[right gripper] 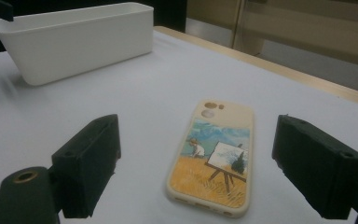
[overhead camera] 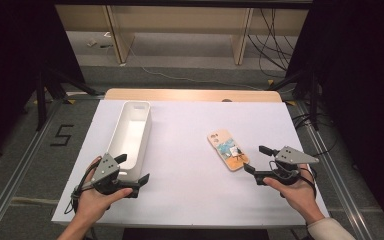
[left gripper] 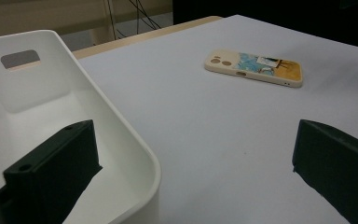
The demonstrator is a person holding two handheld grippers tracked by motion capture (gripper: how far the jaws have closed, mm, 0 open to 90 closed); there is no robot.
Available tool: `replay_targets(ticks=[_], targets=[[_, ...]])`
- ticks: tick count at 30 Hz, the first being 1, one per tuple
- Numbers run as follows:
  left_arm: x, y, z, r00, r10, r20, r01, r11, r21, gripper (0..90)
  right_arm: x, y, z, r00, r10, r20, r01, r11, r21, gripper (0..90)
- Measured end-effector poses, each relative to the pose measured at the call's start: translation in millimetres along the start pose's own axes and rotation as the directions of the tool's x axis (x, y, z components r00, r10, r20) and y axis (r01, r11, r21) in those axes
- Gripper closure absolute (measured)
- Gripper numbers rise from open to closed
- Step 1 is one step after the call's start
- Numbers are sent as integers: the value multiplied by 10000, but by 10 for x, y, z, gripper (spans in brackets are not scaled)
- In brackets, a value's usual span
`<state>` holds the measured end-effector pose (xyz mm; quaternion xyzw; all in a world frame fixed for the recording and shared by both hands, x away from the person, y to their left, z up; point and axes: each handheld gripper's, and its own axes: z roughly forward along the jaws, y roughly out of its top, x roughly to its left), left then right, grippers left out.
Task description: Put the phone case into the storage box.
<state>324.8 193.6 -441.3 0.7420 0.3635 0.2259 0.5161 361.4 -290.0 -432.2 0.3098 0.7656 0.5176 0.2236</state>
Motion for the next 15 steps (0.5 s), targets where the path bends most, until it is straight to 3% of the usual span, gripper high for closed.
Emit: replay_targets(ticks=[15], targets=[[0, -1, -18, 10000, 29, -46, -29, 10000, -21, 0, -27, 7, 3, 9998, 33, 196, -34, 10000, 45, 160]])
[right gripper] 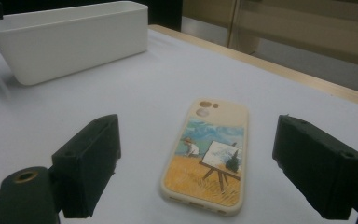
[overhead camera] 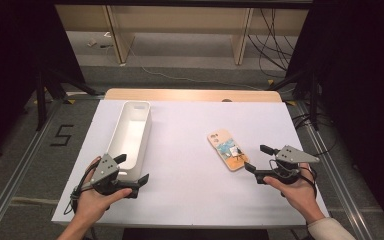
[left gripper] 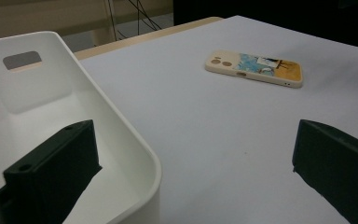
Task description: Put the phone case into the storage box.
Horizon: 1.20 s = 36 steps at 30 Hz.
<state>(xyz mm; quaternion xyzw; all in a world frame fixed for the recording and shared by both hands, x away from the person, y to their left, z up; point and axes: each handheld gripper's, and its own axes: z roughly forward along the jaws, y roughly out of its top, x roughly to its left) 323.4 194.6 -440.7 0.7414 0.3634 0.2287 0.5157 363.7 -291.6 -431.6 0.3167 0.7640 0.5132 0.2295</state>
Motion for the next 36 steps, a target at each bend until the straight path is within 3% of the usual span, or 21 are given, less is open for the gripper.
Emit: replay_targets(ticks=[12, 21, 36], targets=[[-2, 0, 10, 10000, 1, 3, -1, 10000, -8, 0, -105, -2, 96, 9992, 141, 372, -154, 9993, 341, 161], [-5, 1, 13, 10000, 5, 8, -5, 10000, 19, 0, -122, 16, 255, 9982, 132, 588, -192, 9946, 1019, 148], [-6, 3, 11, 10000, -13, -17, 13, 10000, 7, 0, -145, 20, 705, 9983, 248, 534, -373, 9681, 2477, 58]])
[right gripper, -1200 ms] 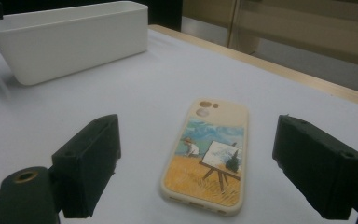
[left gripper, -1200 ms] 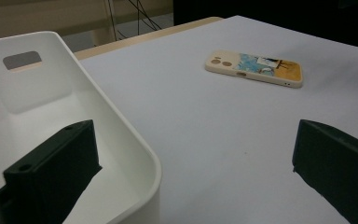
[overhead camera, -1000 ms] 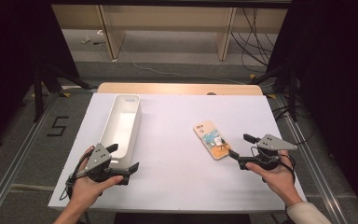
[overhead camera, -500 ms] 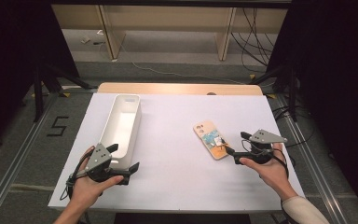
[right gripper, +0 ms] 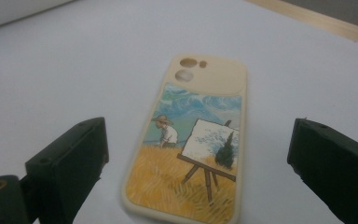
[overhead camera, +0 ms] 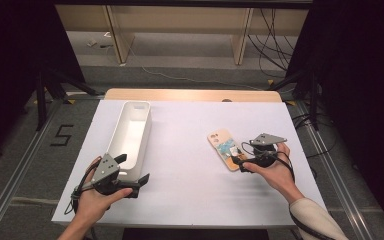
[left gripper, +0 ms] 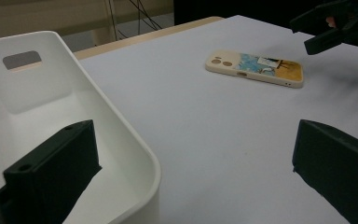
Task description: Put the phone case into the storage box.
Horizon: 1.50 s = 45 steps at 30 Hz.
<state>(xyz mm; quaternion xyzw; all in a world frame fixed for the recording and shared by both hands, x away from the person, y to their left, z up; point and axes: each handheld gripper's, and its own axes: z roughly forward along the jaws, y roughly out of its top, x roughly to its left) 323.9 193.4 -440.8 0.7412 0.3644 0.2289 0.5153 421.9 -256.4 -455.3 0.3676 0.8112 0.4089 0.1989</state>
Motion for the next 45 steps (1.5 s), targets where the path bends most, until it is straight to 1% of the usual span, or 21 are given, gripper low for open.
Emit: replay_targets(ticks=[5, 10, 16, 17, 19, 20, 21, 22, 23, 28, 31, 32, 33, 37, 38, 40, 41, 42, 45], targets=[[1, 0, 0, 10000, -8, -17, 8, 10000, -14, 0, 31, 13, 145, 10000, -46, 14, 45, 9980, 638, 46], [-1, 1, 0, 10000, -20, -23, 20, 10000, -15, 0, 55, 55, 262, 10000, -19, -14, 21, 9923, 1236, 42], [2, 0, -1, 10000, -20, -14, 20, 10000, -29, 0, 77, 119, 400, 10000, -78, 53, 66, 9807, 1955, 37], [2, 0, -1, 10000, -20, -14, 20, 10000, -29, 0, 77, 119, 400, 10000, -78, 53, 66, 9807, 1955, 37], [3, -1, -1, 10000, -28, -13, 28, 10000, -29, 0, 77, 132, 426, 9999, -117, 47, 104, 9770, 2128, 36], [3, 0, -1, 10000, -29, -17, 29, 10000, -33, 0, 76, 137, 450, 9999, -86, 77, 66, 9717, 2360, 36], [2, 0, -1, 10000, -25, -17, 24, 10000, -37, 0, 75, 139, 456, 9999, -82, 61, 65, 9695, 2450, 36], [2, 0, -1, 10000, -25, -17, 24, 10000, -37, 0, 75, 139, 456, 9999, -82, 61, 65, 9695, 2450, 36], [0, 0, -1, 10000, -41, -25, 40, 10000, -39, 0, 72, 143, 471, 10000, 34, 71, -52, 9626, 2708, 36], [2, 0, 3, 10000, -40, -9, 40, 10000, -39, 0, 36, 173, 503, 9998, 89, 180, -139, 9543, 2986, 36], [2, -1, 4, 10000, -47, -8, 47, 10000, -45, 0, 30, 192, 532, 9999, 93, 79, -113, 9500, 3120, 36], [3, -1, 3, 10000, -56, -11, 56, 10000, -31, 0, 29, 200, 540, 9999, 67, 83, -90, 9470, 3210, 36], [3, -1, 2, 10000, -63, -10, 63, 10000, -31, 0, 38, 208, 546, 9998, 146, 133, -182, 9402, 3401, 36], [3, -1, 2, 10000, -65, -6, 65, 10000, -34, 0, 29, 220, 583, 9997, 62, 232, -146, 9244, 3812, 36], [3, -1, 3, 10000, -68, -7, 68, 10000, -36, 0, 33, 220, 596, 9995, 140, 282, -239, 9209, 3890, 38], [3, -2, 4, 10000, -73, -2, 73, 10000, -34, 0, 29, 221, 619, 9995, 156, 263, -250, 9143, 4042, 39], [3, -2, 4, 10000, -73, -3, 73, 10000, -32, 0, 30, 224, 623, 9995, 136, 281, -240, 9091, 4159, 38], [3, -2, 4, 10000, -71, -5, 71, 10000, -30, 0, 25, 225, 631, 9997, 36, 253, -139, 9060, 4230, 38], [3, -2, 5, 10000, -82, -4, 82, 10000, -37, 0, 25, 240, 650, 9997, 59, 253, -164, 8976, 4405, 39]])
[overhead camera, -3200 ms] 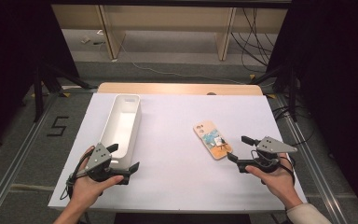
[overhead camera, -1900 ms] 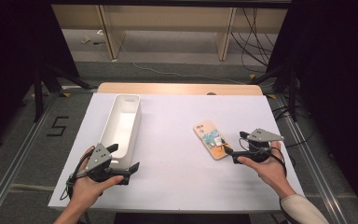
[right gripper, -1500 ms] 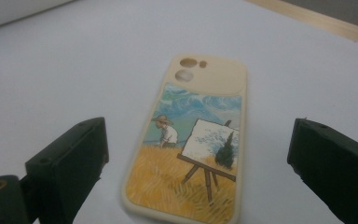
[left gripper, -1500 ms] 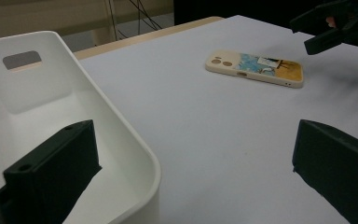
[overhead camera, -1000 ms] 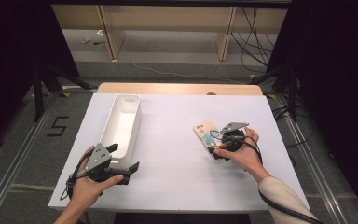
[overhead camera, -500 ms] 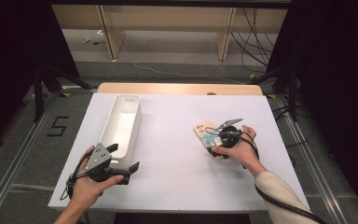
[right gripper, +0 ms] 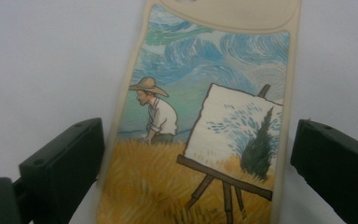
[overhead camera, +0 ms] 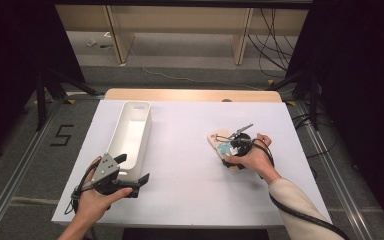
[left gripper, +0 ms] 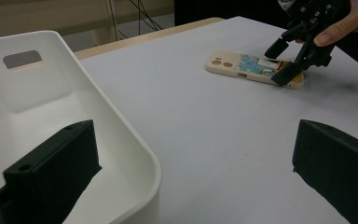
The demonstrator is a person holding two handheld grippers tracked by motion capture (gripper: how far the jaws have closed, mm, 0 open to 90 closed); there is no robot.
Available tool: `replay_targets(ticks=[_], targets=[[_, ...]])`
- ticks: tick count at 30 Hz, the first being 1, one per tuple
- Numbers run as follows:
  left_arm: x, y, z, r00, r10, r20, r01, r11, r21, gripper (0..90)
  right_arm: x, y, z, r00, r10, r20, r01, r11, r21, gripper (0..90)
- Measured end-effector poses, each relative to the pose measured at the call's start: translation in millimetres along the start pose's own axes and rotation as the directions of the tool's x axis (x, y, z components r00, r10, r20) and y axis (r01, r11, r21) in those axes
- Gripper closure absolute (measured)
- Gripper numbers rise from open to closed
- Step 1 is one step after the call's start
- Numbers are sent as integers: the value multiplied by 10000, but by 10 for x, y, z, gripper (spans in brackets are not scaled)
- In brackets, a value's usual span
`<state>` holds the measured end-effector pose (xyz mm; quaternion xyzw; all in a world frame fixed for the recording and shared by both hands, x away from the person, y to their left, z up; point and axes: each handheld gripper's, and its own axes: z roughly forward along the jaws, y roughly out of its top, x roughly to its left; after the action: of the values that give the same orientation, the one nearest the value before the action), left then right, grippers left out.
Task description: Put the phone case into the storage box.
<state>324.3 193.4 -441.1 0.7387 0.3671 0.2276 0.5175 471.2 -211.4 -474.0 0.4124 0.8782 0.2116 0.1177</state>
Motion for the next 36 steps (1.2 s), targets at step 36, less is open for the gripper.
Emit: replay_targets(ticks=[36], targets=[[-1, -2, -1, 10000, 53, 1, -53, 10000, 12, 0, -16, 175, 40, 9989, 459, 26, -457, 9852, 1655, 66]])
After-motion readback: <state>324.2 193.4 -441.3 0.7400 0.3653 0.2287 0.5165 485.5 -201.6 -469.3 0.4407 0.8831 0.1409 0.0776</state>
